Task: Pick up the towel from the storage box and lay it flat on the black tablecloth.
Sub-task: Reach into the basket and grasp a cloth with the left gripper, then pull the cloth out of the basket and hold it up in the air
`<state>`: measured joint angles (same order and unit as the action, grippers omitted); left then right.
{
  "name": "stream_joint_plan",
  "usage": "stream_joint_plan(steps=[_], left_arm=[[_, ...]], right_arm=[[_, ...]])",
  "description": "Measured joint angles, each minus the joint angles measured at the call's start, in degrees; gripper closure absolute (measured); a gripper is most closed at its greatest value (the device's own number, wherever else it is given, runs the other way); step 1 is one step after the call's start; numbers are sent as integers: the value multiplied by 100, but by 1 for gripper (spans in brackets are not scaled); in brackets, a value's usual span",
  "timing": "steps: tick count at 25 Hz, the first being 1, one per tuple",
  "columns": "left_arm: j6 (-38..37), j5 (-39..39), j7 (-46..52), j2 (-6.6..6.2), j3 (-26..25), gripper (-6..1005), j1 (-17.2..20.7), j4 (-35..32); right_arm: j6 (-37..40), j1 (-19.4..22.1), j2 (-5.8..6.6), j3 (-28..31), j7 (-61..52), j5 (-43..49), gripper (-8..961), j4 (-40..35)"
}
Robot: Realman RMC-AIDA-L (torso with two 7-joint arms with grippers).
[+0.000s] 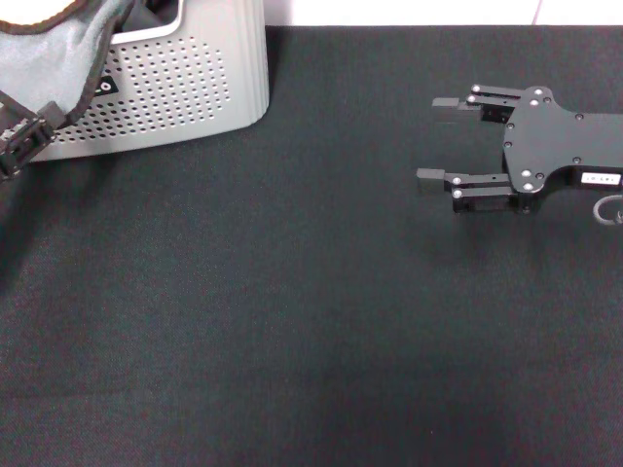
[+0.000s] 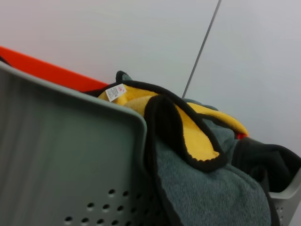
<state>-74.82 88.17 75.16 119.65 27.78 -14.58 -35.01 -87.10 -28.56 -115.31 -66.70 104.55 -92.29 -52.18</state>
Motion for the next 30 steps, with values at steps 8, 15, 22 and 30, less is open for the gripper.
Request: stream_joint_plan(steps=[8,15,22,30], left_arm=[[151,54,27,-6,19,371,-139,166],[85,227,694,-21,27,380,-122,-29],[-113,293,920,-10,27,630,-176,-104],[-423,249,867,-10,-7,854,-171,-93]], right_arm=[[0,17,0,10,13,2,173,-7],[0,21,0,-1,46,2,173,22],[-125,79,-15,10,66,1,173,-17],[-221,94,-9,43,70,-4,174,-16]])
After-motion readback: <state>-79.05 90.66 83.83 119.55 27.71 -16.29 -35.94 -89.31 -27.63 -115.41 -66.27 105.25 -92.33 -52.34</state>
